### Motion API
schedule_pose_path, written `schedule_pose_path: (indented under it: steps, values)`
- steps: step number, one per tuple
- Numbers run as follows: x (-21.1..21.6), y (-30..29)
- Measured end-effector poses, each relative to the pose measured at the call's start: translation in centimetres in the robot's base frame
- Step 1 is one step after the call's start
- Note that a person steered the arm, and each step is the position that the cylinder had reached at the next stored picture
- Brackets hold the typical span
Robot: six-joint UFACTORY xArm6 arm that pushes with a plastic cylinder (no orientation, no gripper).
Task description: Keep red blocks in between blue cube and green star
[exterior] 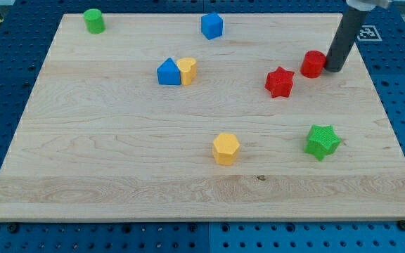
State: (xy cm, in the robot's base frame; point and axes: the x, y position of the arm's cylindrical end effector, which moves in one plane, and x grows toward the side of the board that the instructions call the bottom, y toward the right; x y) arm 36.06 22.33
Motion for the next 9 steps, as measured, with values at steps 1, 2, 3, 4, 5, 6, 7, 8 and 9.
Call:
schedule_pose_path:
  steps: [1,2,3,4,5,6,7,8,9]
  values:
    - [0.9,-2.7]
    - [-0.3,-8.5]
    - [-0.7,-9.6]
    - [-1.1,-5.3]
    - [-3.6,-7.4]
    - [-4.1,-10.9]
    - [-4.1,-11.0]
    - [-4.1,-11.0]
    - [-3.9,-11.4]
